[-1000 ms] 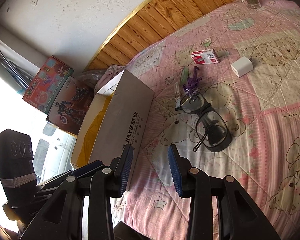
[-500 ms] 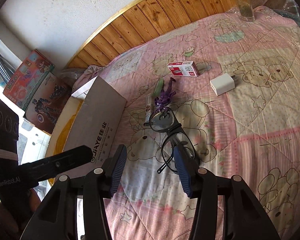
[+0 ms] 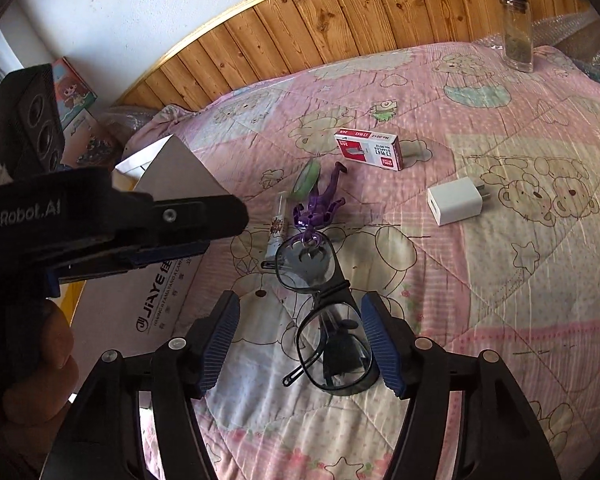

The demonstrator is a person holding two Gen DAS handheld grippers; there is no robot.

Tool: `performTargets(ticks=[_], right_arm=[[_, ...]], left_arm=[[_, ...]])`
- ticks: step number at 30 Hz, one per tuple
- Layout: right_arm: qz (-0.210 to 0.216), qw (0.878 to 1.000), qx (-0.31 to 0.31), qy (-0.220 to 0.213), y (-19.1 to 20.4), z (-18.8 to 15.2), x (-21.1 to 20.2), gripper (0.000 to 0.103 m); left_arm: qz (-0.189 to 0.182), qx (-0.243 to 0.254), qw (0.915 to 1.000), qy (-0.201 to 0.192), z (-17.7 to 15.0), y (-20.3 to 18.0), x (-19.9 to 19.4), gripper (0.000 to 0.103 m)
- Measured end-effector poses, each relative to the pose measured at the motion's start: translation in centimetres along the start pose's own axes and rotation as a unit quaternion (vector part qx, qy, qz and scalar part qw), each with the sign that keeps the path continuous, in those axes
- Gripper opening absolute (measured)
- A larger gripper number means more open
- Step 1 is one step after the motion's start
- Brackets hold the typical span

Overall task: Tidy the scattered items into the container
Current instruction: 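Grasp the purple toy figure with the left tool while the right tool grasps the black glasses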

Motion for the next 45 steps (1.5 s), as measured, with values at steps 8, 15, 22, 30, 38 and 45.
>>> performTargets(ticks=[8,15,22,30,38,45], right_arm=[[-0.023,0.999,-0.033,0.025,-0.3,0.3,2.6,0.068],[-0.053,0.994,-0.08,0.051,-0.4,-0.1,4.8,0.068],[-0.08,0.989,-0.094,0.075,-2.2,-0.9,6.2,0.067],[-0.09,0.987,-0.115,0.066,-2.4,-1.6,6.1,0.067],[-0.08,0.989,-0.11,0.066,-2.3,-1.8,5.4,0.043],[-0.057,0.995,-0.061,0.05,-3.5,-1.9,2.4,0.028]], left_arm=[[0.001,-0.013,0.9995,0.028,2.3,0.4,4.6,0.057],[0.007,-0.004,0.9985,0.054,3.6,0.6,8.4,0.057],[-0.005,0.012,0.9968,0.08,3.8,0.3,10.8,0.057],[0.003,0.038,0.9973,0.063,4.7,-0.3,11.3,0.056],[0.027,0.07,0.9959,0.051,4.8,-0.6,11.3,0.027],[0.005,0.08,0.9961,0.037,4.4,-2.1,9.4,0.02]])
Point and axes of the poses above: each gripper's, at about its wrist camera, not at the fingertips, and x roughly the way its jaws point, y to its left, z to its top, the point moved 8 cm from there along x, roughly the way its jaws point, and after that the axes turned 9 degrees about z, right-handed, at the moved point
